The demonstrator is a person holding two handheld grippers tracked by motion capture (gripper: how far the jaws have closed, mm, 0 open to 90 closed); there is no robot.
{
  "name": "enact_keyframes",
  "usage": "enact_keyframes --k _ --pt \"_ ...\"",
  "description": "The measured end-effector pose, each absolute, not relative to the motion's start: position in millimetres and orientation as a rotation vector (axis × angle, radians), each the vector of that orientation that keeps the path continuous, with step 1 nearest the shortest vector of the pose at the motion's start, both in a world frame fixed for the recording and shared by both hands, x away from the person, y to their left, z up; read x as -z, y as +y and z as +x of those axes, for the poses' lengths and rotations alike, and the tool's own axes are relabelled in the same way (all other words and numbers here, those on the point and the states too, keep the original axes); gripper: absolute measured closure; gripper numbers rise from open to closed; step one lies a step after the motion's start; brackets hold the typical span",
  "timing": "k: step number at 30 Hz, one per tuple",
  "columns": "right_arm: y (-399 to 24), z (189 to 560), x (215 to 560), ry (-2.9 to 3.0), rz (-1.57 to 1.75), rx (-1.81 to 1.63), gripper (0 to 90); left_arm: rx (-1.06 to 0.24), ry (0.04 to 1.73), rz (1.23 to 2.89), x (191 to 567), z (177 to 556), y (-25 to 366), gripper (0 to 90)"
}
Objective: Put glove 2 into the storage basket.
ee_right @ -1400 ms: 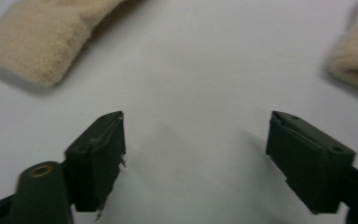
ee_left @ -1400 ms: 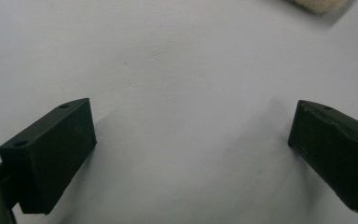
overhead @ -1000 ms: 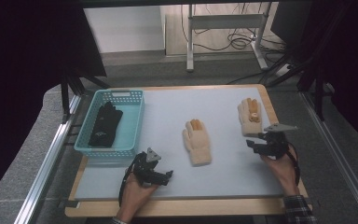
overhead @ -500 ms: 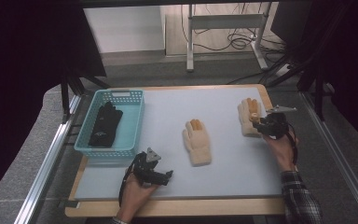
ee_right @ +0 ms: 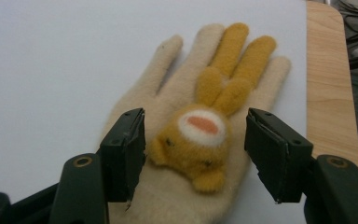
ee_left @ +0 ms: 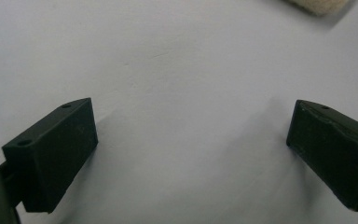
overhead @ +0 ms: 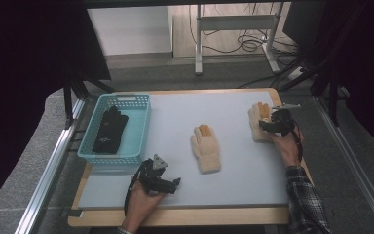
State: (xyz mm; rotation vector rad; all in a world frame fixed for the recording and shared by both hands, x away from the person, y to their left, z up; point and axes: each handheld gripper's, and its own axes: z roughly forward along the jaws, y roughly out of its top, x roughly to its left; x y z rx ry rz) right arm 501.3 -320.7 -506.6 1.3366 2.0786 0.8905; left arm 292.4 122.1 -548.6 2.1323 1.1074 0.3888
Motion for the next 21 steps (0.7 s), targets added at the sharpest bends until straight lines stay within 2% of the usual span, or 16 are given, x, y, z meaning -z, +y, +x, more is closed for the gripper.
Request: enact_keyframes --k 5,8,11,21 --pt "-318 509 514 2.085 1.344 -0.832 38.0 -0.389 1.107 2.132 549 292 122 2.1" --pt "-318 510 517 2.091 1.359 -0.861 49.7 -0.39 1.107 2.132 549 292 122 2.2" --pt "-317 509 516 2.078 1.394 -0.866 56.3 -0.39 1.107 2.132 549 292 122 2.2" --pt "-318 496 500 2.079 1.392 -0.943 58.3 -0.39 1.107 2.131 549 292 122 2.3"
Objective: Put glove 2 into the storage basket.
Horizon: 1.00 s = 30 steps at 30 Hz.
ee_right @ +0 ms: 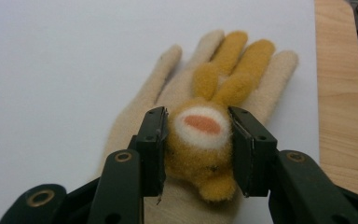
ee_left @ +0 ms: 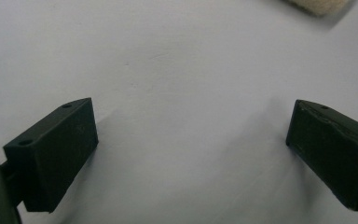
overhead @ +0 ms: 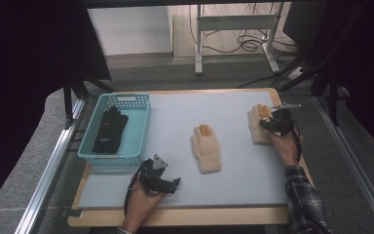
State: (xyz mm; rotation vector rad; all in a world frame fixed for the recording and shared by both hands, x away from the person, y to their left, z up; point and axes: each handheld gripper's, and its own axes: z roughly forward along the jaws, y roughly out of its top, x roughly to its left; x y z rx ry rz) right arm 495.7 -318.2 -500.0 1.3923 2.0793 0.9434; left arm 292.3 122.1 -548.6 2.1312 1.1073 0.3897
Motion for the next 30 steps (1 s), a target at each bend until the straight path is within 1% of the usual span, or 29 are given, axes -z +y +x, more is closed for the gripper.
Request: enact_keyframes --k 16,24,30 --pt "-301 451 464 2.104 1.273 -1.065 58.3 -0.39 1.108 2.13 549 292 122 2.4" --pt "-277 422 444 2.145 1.197 -1.168 58.3 -0.391 1.107 2.135 548 292 122 2.5" --pt "-252 401 437 2.191 1.159 -1.238 58.3 -0.392 1.108 2.135 548 292 122 2.5"
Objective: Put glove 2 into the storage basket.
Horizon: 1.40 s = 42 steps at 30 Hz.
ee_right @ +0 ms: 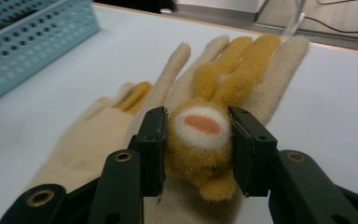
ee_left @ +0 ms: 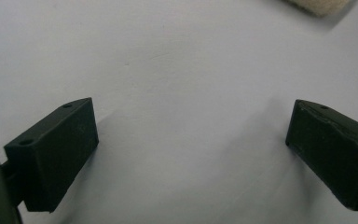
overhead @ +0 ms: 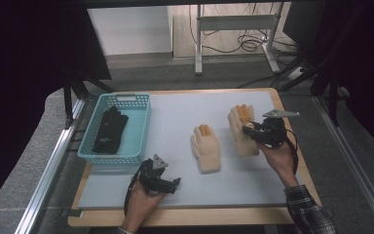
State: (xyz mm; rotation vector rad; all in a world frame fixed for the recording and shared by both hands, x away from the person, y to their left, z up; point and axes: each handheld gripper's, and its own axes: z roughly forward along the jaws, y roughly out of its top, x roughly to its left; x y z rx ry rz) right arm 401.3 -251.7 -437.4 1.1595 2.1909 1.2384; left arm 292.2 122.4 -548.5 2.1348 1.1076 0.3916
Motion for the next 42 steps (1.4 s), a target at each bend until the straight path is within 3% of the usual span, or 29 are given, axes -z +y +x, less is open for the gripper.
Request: enact_keyframes --k 17,33,42 --pt "-152 379 457 2.318 1.113 -1.289 58.3 -0.394 1.105 2.137 548 292 123 2.6" --pt "-136 388 492 2.308 1.144 -1.175 56.8 -0.392 1.109 2.131 549 292 122 2.6" --pt "-140 389 495 2.338 1.116 -1.162 40.6 -0.392 1.109 2.131 549 292 122 2.6"
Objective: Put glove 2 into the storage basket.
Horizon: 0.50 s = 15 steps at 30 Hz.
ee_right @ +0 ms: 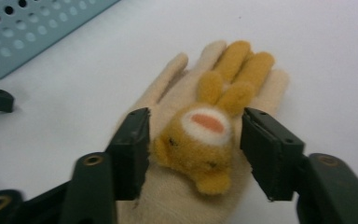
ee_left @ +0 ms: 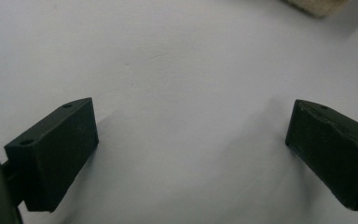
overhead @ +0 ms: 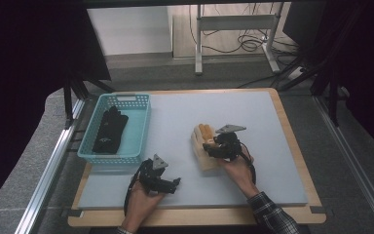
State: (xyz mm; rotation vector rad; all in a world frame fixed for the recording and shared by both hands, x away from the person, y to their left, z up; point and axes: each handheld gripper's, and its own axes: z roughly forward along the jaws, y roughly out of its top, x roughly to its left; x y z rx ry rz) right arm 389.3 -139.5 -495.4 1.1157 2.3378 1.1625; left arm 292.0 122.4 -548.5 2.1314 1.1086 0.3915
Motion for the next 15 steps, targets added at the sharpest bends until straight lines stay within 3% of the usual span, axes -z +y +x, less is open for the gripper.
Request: enact_keyframes --k 8,15 --pt "-164 393 480 2.366 1.071 -1.136 37.1 -0.392 1.109 2.131 549 292 122 2.6" --pt "-191 390 488 2.395 1.087 -1.139 57.3 -0.392 1.109 2.131 549 292 122 2.6"
